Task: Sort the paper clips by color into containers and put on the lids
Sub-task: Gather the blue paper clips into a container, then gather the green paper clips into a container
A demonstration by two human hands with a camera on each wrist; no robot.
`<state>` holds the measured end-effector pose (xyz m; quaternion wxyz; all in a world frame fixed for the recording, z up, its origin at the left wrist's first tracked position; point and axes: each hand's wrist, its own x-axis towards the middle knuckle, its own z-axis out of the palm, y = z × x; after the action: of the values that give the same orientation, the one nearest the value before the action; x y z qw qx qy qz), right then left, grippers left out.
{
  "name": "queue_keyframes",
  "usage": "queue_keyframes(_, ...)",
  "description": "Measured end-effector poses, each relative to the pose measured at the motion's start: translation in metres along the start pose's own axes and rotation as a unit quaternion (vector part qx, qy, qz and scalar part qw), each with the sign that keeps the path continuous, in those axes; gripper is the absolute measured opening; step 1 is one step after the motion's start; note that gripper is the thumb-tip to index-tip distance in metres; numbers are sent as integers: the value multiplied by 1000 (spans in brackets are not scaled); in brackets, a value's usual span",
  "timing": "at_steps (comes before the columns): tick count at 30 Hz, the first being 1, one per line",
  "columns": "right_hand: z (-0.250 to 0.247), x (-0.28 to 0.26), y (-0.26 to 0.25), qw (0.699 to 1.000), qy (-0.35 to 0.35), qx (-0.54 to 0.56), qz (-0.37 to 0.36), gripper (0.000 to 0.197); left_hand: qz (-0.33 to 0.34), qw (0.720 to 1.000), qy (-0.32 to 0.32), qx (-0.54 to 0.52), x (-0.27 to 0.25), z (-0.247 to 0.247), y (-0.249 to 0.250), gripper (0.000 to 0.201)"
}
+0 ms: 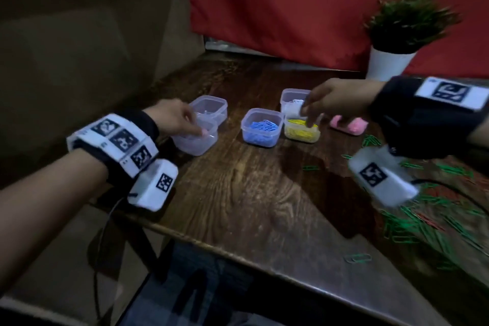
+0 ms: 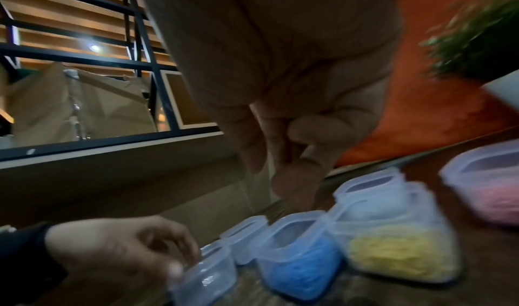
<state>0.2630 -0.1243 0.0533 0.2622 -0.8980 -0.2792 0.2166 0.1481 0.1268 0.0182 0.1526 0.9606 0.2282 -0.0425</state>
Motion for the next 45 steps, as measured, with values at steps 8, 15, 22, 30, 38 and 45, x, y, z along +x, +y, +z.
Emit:
queue_keyframes(8,-34,-25,-7,998,45,53,-3,18,87,985,-36,147,-34,36,29,18)
queue_keyframes(15,-78,-126,88,985,129,50,103,19,190,966,-5,175,-53,70,87,16)
queue_keyframes(22,-57,-172,155,975,37,-70,209,27,270,944,75,175,-60,78,141,30)
queue_keyframes(30,-29,-78,139,959,-58,-229,159,80,210,925,-119,295,-36,108,187,41)
queue_keyframes(38,-19,-58,150,971,-100,-181,124,65,266,937,-95,203,-27,114,202,46)
queue_keyframes(45,-22,-64,153,971,-73,-110,201,91,335,914,-175,148,-1,109,248,66)
